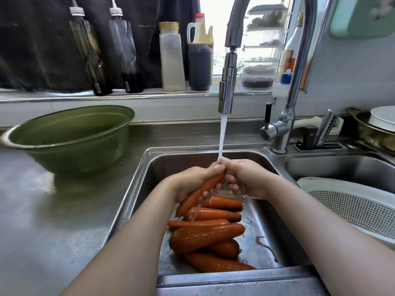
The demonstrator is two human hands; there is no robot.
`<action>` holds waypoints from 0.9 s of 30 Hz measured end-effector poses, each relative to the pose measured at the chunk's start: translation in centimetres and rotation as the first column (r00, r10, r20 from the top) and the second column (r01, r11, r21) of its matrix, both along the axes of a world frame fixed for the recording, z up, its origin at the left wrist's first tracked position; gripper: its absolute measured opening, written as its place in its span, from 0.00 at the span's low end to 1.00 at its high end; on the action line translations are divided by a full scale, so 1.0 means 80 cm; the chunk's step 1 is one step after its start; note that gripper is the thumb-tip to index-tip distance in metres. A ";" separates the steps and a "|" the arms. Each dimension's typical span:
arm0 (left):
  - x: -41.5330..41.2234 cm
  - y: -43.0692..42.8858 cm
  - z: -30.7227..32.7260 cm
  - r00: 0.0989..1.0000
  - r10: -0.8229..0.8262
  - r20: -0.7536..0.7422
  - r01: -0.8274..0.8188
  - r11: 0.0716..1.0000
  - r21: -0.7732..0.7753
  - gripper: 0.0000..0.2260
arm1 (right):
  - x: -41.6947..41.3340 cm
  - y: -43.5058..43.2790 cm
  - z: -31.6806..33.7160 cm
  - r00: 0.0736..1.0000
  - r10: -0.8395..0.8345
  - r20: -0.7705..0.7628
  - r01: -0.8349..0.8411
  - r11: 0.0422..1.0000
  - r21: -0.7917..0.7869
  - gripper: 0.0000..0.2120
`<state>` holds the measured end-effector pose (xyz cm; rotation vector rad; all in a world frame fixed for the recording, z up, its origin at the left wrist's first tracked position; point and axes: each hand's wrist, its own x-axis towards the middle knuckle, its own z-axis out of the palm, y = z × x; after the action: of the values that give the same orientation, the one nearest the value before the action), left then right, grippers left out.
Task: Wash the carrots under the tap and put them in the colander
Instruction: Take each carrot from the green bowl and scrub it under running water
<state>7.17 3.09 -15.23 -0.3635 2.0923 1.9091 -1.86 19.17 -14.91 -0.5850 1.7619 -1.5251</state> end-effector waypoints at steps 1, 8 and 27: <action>-0.001 -0.004 -0.003 1.000 -0.031 0.003 0.031 0.996 0.079 0.25 | 0.000 0.001 0.002 1.000 -0.016 0.003 0.016 1.000 0.017 0.21; 0.002 -0.020 -0.006 0.998 -0.061 -0.027 0.066 0.906 0.417 0.22 | -0.006 -0.004 0.005 0.985 -0.170 0.012 0.170 0.985 -0.006 0.23; 0.006 -0.003 -0.007 0.999 -0.006 -0.040 0.016 0.968 0.249 0.20 | 0.001 0.004 0.008 0.977 -0.194 -0.083 0.186 0.978 -0.096 0.18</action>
<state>7.68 2.83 -15.82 -0.2593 1.8409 2.1561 -1.76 19.45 -14.29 -0.5502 1.8722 -1.7392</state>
